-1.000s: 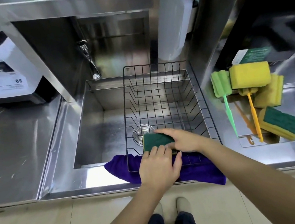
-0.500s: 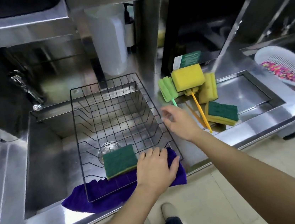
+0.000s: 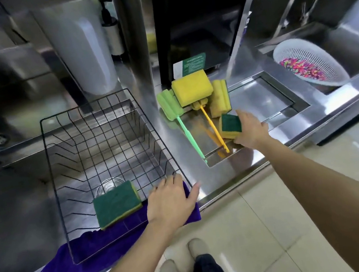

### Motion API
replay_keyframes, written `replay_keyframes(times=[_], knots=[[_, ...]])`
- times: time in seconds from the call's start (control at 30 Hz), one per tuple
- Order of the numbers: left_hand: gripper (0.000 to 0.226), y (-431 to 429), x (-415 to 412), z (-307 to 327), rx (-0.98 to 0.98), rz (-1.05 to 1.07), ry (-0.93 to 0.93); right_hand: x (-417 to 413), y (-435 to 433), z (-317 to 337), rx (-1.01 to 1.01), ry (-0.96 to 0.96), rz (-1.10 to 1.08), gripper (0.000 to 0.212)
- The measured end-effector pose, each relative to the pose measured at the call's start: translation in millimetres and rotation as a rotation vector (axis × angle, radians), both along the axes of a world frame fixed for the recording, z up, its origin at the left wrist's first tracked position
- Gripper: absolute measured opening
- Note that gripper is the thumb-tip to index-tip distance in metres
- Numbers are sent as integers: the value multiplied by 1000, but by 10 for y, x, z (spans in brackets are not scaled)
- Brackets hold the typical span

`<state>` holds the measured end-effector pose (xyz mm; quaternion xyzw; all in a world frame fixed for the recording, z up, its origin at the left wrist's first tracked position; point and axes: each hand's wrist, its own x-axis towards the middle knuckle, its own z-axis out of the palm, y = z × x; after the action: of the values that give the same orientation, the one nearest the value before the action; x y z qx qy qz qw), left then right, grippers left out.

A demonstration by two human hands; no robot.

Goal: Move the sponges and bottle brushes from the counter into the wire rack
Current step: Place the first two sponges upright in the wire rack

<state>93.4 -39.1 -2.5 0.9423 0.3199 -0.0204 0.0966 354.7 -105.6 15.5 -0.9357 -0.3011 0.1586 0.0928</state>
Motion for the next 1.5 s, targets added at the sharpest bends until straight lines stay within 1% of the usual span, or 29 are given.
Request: replay_keyframes(times=[0.07, 0.13, 0.2, 0.27, 0.33, 0.47, 0.53, 0.6, 0.73, 0.8, 0.93, 1.03, 1.1, 1.23, 1.33, 1.5], knots=[[59, -3, 2, 6, 2, 9, 15, 62, -46, -42, -75, 1, 38, 87], [59, -7, 5, 10, 10, 9, 31, 91, -83, -55, -134, -46, 64, 87], [58, -7, 7, 12, 8, 13, 39, 95, -95, -52, -169, -154, 78, 79], [56, -2, 3, 16, 4, 14, 51, 87, -99, -45, -159, -263, 76, 66], [55, 4, 6, 14, 9, 10, 55, 89, -111, -40, -77, -336, 15, 58], [55, -1, 5, -1, 23, 0, 44, 34, -87, 108, 190, -343, -224, 59], [54, 0, 9, 0, 31, -2, 31, -3, -25, 245, 295, -352, -273, 60], [53, 4, 8, 17, 37, -2, 3, -20, 63, 372, 376, -341, -264, 59], [60, 8, -29, 37, 44, -16, -95, -129, 330, 550, 527, -251, -128, 60], [57, 23, -111, 21, 51, -14, -151, -266, 514, 600, 590, -180, -28, 64], [52, 136, -376, -39, 110, 57, -176, -673, 923, 591, 575, -98, 223, 75], [51, 218, -597, -57, 154, 116, -184, -1027, 1231, 523, 563, -39, 377, 72], [50, 249, -718, -66, 189, 132, -192, -1256, 1421, 460, 518, -4, 489, 71], [47, 291, -869, -110, 218, 79, -215, -1691, 1702, 342, 364, 69, 709, 74], [47, 296, -901, -115, 184, 45, -235, -1943, 1846, 252, 239, 100, 834, 78], [48, 322, -911, -110, 108, 13, -258, -2189, 1938, 98, 62, 120, 974, 80]])
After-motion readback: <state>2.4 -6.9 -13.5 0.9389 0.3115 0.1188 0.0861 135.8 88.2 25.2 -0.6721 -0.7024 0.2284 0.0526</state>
